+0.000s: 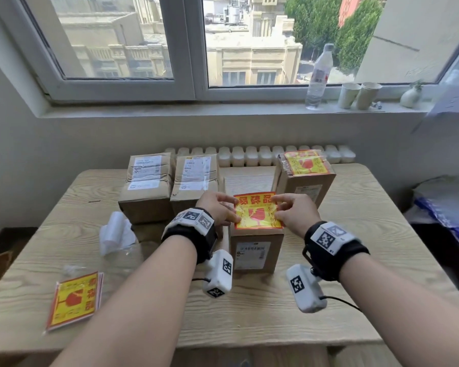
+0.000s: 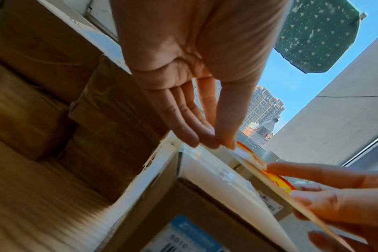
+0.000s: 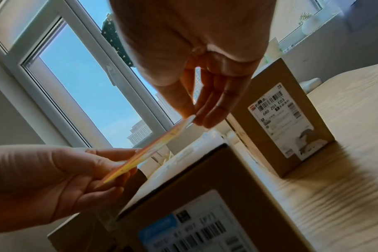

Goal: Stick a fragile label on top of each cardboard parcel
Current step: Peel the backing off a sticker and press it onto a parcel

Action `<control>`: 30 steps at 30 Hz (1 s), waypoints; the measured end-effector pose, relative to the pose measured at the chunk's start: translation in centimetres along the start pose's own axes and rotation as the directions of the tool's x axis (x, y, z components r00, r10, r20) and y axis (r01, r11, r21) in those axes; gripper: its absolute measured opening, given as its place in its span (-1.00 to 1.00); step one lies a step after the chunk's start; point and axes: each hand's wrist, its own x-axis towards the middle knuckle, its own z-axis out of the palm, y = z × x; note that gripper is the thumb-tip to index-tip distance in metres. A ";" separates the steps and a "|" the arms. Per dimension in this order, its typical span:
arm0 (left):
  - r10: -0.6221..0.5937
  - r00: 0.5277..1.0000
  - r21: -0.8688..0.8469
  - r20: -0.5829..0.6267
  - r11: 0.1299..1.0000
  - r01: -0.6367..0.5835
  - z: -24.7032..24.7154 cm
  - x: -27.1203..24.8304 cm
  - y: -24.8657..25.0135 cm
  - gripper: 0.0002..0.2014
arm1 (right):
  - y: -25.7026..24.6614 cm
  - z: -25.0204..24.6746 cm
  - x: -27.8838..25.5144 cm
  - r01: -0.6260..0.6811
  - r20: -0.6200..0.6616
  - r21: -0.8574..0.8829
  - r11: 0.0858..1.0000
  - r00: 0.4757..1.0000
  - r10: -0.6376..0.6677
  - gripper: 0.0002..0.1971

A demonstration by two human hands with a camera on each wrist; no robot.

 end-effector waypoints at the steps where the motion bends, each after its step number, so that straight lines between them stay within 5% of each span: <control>1: -0.003 1.000 0.002 -0.006 1.000 0.003 0.1 0.1 -0.2 -0.54 | 0.2 0.1 0.1 0.003 0.008 -0.010 1.000 1.000 -0.003 -0.57; 30: 0.073 0.993 0.347 -0.098 0.937 -0.035 1.1 2.5 -1.8 -0.49 | 1.5 1.4 0.1 0.115 -0.023 -0.238 0.964 0.992 -0.124 -0.58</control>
